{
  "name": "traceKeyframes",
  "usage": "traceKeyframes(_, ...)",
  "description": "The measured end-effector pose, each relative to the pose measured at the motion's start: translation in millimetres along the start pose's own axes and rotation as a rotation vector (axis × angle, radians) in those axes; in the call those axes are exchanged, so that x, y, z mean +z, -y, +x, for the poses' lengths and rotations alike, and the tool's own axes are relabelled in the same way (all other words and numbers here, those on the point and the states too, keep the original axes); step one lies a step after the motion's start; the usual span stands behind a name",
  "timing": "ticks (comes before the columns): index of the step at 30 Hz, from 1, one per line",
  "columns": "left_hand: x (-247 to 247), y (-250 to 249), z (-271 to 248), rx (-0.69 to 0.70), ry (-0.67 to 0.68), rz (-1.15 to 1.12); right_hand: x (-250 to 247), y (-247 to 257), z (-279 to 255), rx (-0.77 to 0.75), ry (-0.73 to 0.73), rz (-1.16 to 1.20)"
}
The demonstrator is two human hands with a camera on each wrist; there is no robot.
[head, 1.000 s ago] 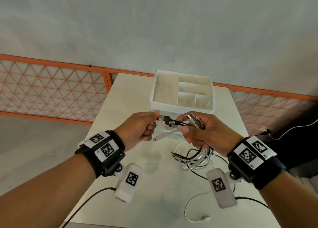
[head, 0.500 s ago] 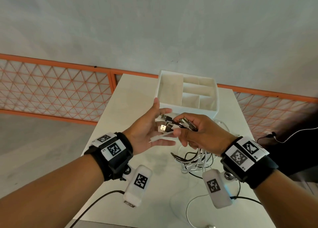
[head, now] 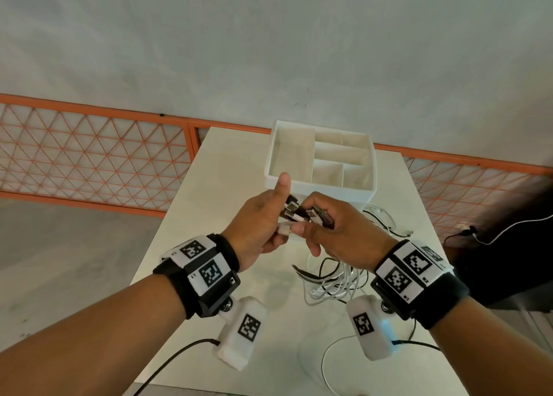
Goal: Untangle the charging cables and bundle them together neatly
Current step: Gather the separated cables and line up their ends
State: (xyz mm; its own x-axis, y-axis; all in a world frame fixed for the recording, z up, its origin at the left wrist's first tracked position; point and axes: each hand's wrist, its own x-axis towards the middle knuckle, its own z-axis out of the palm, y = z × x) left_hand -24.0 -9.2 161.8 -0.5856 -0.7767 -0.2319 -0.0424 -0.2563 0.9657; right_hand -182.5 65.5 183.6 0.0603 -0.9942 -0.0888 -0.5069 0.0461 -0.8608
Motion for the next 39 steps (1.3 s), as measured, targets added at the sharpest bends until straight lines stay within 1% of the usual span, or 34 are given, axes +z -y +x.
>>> traceKeyframes(2, 3.3, 1.4, 1.1, -0.001, -0.056, 0.049, 1.0, 0.1, 1.9, -0.016, 0.012, -0.069)
traceKeyframes(4, 3.7, 4.3, 5.0, -0.005, -0.127, 0.081, 3.4, -3.7, 5.4, 0.003, -0.028, -0.094)
traceKeyframes(6, 1.1, 7.1, 9.4, -0.036, -0.198, 0.078, 5.0, -8.1, 7.8, 0.047, -0.093, -0.070)
traceKeyframes(8, -2.1, 9.1, 10.8, -0.077, -0.229, 0.047, 4.6, -12.4, 8.6, 0.059, -0.117, 0.021)
traceKeyframes(11, -4.7, 8.4, 9.1, -0.154, -0.199, -0.039, 5.5, -15.9, 7.1, 0.023, -0.152, 0.130)
traceKeyframes(14, -7.7, 7.2, 9.4, -0.225, -0.124, -0.108, 12.1, -15.3, 4.7, -0.009, -0.254, 0.128)
traceKeyframes(15, -8.3, 7.2, 9.7, -0.250, -0.093, -0.122, 14.5, -15.1, 4.5, -0.016, -0.267, 0.118)
traceKeyframes(22, -13.2, 6.8, 9.2, -0.409, 0.027, -0.227, 19.2, -11.2, 6.5, -0.074, -0.196, -0.067)
traceKeyframes(26, -20.3, 6.2, 7.9, -0.416, 0.120, -0.274, 19.0, -15.3, 7.9, -0.098, -0.258, -0.218)
traceKeyframes(29, -23.8, 6.9, 7.7, -0.432, 0.114, -0.337, 20.1, -17.7, 9.9, -0.113, -0.302, -0.339)
traceKeyframes(31, -25.9, 6.4, 7.5, -0.442, 0.097, -0.402, 19.0, -17.1, 9.7, -0.080, -0.311, -0.314)
traceKeyframes(34, -28.9, 7.5, 7.6, -0.425, 0.045, -0.463, 14.2, -16.0, 6.1, 0.000, -0.302, -0.207)
traceKeyframes(37, -27.4, 9.3, 8.0, -0.386, -0.005, -0.467, 12.3, -15.7, 2.7, 0.052, -0.298, -0.204)
traceKeyframes(39, -23.3, 8.7, 8.6, -0.356, 0.003, -0.447, 14.4, -18.7, 3.2, 0.081, -0.293, -0.213)
